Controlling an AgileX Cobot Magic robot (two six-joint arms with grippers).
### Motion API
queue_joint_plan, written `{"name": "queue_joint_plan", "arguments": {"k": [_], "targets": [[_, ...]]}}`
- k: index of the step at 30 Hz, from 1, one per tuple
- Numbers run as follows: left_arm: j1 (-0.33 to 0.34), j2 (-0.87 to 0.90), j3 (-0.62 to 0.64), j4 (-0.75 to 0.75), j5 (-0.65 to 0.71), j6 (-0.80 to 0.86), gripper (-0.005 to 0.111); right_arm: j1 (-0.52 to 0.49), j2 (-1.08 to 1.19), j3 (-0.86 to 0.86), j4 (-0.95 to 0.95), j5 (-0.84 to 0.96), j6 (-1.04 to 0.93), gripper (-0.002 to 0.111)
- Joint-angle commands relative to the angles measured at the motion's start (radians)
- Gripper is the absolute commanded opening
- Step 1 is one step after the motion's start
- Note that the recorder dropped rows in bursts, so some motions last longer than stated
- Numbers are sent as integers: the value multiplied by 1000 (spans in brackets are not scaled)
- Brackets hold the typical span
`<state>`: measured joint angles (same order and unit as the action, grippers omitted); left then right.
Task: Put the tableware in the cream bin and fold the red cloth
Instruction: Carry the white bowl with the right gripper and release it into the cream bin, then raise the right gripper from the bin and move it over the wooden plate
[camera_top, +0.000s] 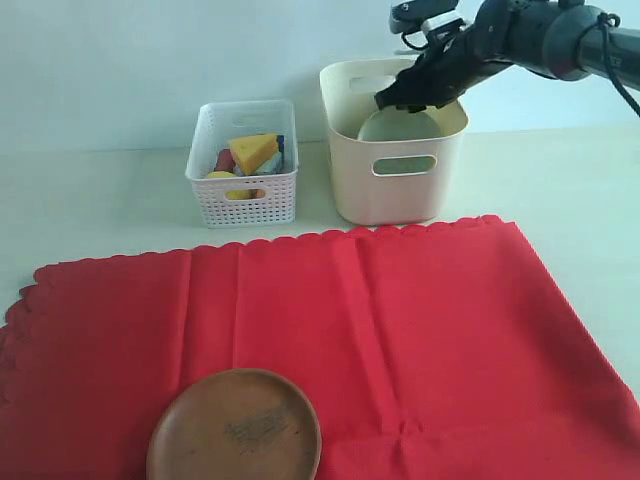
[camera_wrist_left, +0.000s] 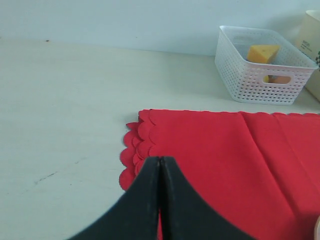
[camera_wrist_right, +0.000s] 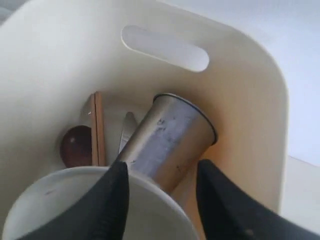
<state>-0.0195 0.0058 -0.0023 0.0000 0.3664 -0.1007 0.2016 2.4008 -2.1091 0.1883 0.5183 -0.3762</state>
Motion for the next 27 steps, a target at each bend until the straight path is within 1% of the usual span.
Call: {"name": "queue_joint_plan", "arguments": {"k": [1, 9, 18, 21, 27], "targets": [[3, -6, 2, 0, -8, 0, 1, -5, -73, -12, -8, 29, 30, 44], [3, -6, 2, 0, -8, 0, 1, -3, -202, -12, 5, 218, 58, 44], [3, -6, 2, 0, -8, 0, 1, -3, -314, -7, 133, 502, 56, 43], [3, -6, 2, 0, -8, 0, 1, -3, -354, 44, 207, 536, 56, 43], [3, -6, 2, 0, -8, 0, 1, -3, -481, 261, 315, 496, -15, 43]]}}
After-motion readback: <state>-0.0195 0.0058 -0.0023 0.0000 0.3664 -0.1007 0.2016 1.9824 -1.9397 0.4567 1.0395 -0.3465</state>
